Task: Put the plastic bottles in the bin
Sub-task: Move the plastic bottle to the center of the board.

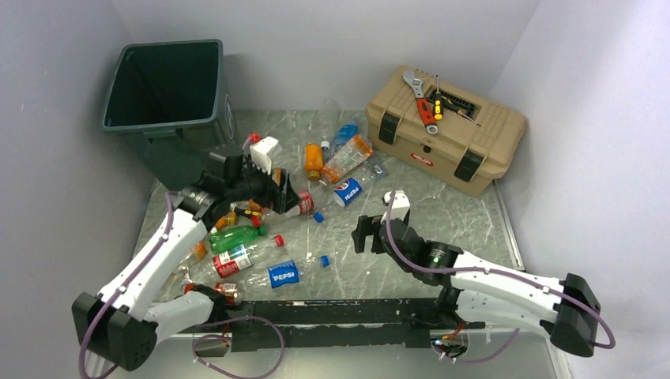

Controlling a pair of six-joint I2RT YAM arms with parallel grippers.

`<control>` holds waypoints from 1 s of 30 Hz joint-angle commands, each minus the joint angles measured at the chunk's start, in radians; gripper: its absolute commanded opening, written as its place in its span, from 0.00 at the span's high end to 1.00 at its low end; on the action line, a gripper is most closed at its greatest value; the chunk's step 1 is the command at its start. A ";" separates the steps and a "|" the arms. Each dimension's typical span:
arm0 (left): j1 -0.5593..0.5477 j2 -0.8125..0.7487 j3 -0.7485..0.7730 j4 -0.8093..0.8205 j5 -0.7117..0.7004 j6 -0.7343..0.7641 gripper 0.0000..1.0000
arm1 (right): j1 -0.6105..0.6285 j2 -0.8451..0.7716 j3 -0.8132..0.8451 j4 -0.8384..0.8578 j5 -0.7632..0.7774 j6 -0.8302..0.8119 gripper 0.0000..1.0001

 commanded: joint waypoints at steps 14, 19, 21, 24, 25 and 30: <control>-0.009 -0.307 -0.226 0.250 -0.111 -0.063 0.09 | -0.305 0.499 0.218 0.393 -0.143 -0.009 0.07; -0.009 -0.308 -0.229 0.254 -0.109 -0.067 0.10 | -0.333 0.648 0.354 0.376 -0.111 -0.129 0.12; -0.011 -0.299 -0.226 0.248 -0.110 -0.066 0.10 | -0.342 0.703 0.406 0.363 -0.092 -0.167 0.15; -0.014 -0.281 -0.225 0.242 -0.110 -0.066 0.11 | -0.356 0.781 0.477 0.341 -0.060 -0.220 0.20; -0.015 -0.274 -0.222 0.238 -0.110 -0.065 0.11 | -0.364 0.802 0.493 0.338 -0.056 -0.235 0.22; -0.020 -0.250 -0.208 0.215 -0.115 -0.063 0.12 | -0.417 0.878 0.561 0.342 -0.091 -0.277 0.30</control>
